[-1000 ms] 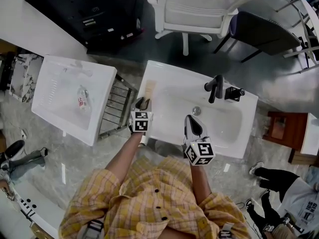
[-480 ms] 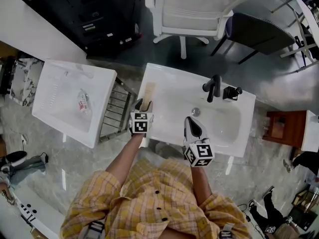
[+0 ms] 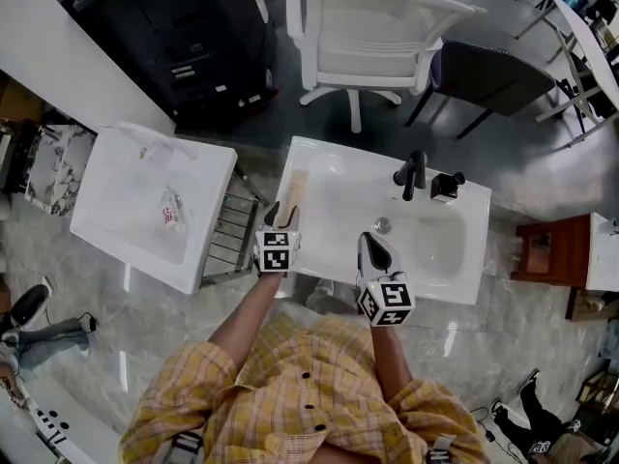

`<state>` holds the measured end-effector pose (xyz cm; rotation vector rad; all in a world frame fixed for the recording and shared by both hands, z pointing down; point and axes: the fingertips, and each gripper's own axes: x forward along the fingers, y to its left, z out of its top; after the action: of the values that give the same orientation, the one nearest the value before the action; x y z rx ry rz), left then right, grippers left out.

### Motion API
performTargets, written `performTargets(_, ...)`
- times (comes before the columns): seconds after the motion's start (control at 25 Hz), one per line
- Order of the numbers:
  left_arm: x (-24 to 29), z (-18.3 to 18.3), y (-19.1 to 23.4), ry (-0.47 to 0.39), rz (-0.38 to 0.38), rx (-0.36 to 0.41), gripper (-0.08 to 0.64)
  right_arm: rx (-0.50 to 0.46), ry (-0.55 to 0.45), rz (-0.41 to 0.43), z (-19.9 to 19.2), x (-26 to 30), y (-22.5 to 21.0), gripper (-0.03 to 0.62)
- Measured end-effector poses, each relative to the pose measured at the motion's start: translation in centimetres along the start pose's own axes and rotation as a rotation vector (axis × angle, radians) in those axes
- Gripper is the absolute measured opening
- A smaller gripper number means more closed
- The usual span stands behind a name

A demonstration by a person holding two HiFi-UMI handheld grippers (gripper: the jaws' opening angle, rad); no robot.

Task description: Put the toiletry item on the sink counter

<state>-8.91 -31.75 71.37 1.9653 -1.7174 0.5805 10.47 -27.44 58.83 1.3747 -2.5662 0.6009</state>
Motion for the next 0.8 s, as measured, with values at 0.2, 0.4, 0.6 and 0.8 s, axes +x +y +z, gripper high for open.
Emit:
performTargets(0.2,-3.2,1.3,0.2,-0.049,-0.017,0.000,0.173,-0.012,-0.034,-0.021,1.0,-1.2,1.5,0.002)
performTargets(0.4,-7.4,3.4,-0.2,-0.122,-0.057,0.005,0.144,-0.014,-0.073,-0.045,2.5,-3.0,3.2,0.001)
performTargets(0.6,-11.5,5.0,-1.0,-0.188,-0.097,0.027,0.102,-0.009,-0.119,-0.071,4.0,-5.1,4.8,0.000)
performTargets(0.8,-14.8,6.1,-1.7,-0.245,-0.130,0.045,0.043,-0.019,-0.157,-0.086,4.9,-6.8,6.7,0.000)
